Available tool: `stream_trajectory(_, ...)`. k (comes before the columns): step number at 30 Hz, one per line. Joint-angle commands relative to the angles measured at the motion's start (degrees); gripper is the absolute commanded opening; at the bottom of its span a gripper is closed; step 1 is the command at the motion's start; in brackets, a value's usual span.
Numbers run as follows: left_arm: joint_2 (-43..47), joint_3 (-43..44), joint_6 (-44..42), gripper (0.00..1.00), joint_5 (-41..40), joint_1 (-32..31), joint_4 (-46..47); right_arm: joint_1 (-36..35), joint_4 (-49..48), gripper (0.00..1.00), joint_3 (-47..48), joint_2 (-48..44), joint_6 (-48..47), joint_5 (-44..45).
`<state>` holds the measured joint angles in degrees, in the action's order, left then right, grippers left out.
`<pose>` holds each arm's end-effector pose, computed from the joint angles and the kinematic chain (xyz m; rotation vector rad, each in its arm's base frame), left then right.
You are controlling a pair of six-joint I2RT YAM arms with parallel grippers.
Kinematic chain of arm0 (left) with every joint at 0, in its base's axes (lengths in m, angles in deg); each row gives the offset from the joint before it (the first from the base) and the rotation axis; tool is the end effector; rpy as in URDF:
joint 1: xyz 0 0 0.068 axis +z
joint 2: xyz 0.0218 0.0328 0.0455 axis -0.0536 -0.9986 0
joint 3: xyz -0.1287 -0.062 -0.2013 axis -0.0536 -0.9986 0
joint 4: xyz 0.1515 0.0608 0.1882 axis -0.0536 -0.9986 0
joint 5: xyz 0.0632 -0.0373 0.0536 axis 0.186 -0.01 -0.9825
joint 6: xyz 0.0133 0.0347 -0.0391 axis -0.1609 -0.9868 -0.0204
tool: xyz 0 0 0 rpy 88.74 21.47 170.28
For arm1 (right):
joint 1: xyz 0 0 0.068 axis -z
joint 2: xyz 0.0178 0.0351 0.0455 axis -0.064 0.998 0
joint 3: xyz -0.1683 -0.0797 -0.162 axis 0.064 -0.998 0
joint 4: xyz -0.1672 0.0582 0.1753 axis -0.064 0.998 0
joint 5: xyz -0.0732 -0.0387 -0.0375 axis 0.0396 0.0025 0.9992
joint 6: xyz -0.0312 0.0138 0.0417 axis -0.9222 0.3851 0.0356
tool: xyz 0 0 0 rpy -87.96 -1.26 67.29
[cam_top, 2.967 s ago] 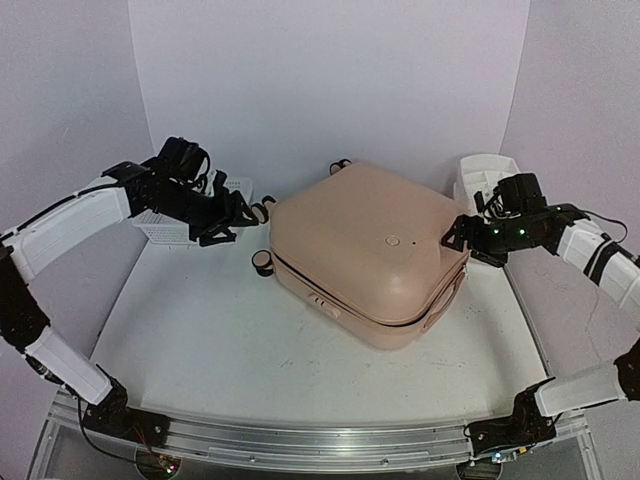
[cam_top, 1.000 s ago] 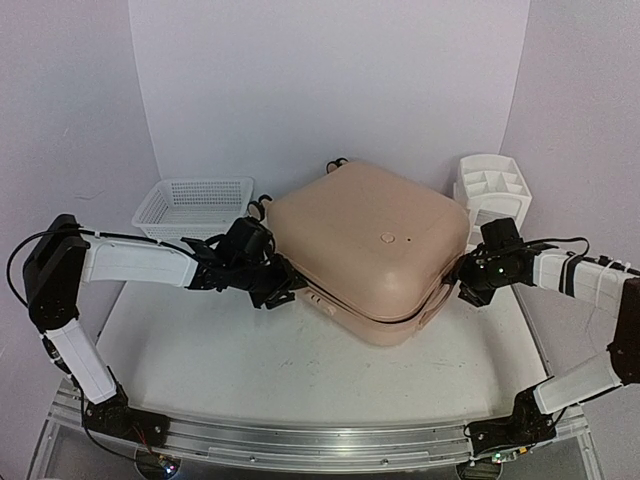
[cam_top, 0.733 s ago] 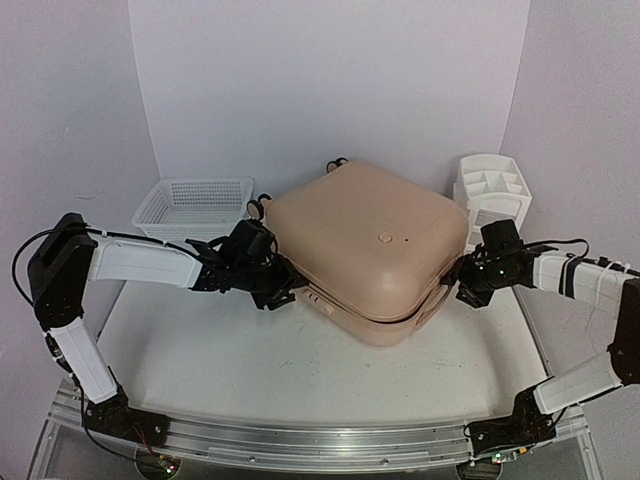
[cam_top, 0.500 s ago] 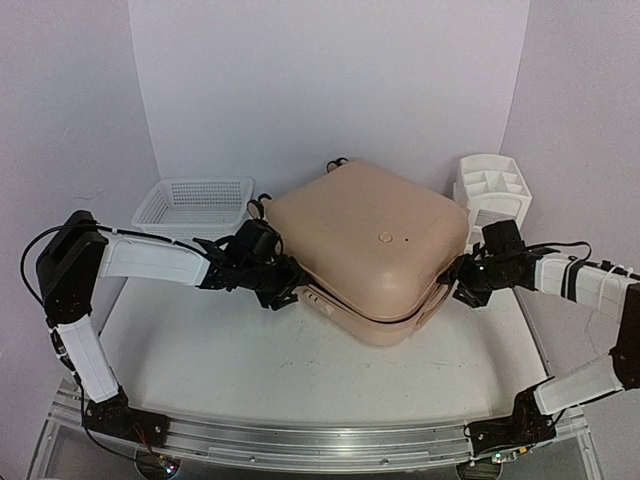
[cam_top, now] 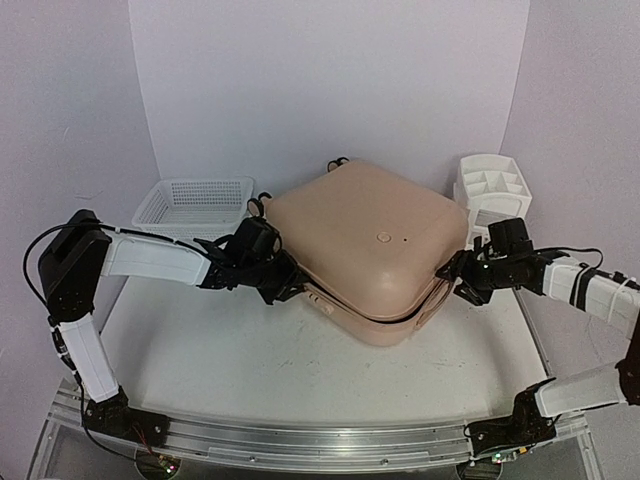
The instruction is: Open, take out, and arrange the luggage
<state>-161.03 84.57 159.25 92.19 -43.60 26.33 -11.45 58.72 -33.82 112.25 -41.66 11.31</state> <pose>0.2535 -0.2763 0.1754 -0.6639 2.5338 -1.1931 0.2537 0.0781 0.2313 0.4067 2.1187 0.9137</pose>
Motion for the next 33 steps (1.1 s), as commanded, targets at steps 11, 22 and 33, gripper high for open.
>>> stream_trajectory(11,2.34,-6.48,-19.91,0.0,8.03,8.42,-9.05,-0.22,11.71,0.8,7.96,-6.1,-11.9,8.6)
stream_trajectory(22,10.42,-1.84,-47.87,0.0,8.8,18.66,-36.62,-0.23,13.63,0.85,18.05,0.24,-20.75,1.71)
stream_trajectory(33,2.1,12.56,-56.91,0.0,6.54,21.8,-41.94,-0.97,9.36,0.67,-1.04,-12.11,-22.95,-14.06)
